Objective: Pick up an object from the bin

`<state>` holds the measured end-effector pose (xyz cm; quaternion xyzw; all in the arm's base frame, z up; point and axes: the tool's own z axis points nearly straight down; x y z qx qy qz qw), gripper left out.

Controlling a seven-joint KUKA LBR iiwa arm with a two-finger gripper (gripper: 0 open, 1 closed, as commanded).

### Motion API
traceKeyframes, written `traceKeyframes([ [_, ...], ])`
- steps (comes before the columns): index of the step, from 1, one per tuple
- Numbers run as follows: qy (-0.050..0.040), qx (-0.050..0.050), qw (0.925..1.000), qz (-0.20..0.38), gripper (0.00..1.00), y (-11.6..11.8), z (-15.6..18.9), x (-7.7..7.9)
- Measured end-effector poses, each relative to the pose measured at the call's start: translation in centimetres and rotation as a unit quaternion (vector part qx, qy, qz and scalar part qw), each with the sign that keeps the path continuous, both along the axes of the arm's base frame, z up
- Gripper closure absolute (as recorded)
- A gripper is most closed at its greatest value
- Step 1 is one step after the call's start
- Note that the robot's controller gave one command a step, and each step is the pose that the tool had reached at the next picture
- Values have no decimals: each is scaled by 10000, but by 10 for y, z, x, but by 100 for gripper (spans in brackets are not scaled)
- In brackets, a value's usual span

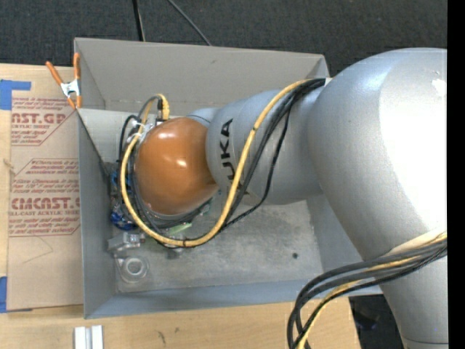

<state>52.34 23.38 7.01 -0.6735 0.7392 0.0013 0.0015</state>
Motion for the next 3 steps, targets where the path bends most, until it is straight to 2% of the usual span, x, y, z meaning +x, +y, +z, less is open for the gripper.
traceKeyframes([
  [1,7,-37,9993,-359,0,12,0,-24],
  [2,-89,59,9993,-362,100,17,5,-19],
  [3,11,-35,9993,-359,0,12,0,-24],
])
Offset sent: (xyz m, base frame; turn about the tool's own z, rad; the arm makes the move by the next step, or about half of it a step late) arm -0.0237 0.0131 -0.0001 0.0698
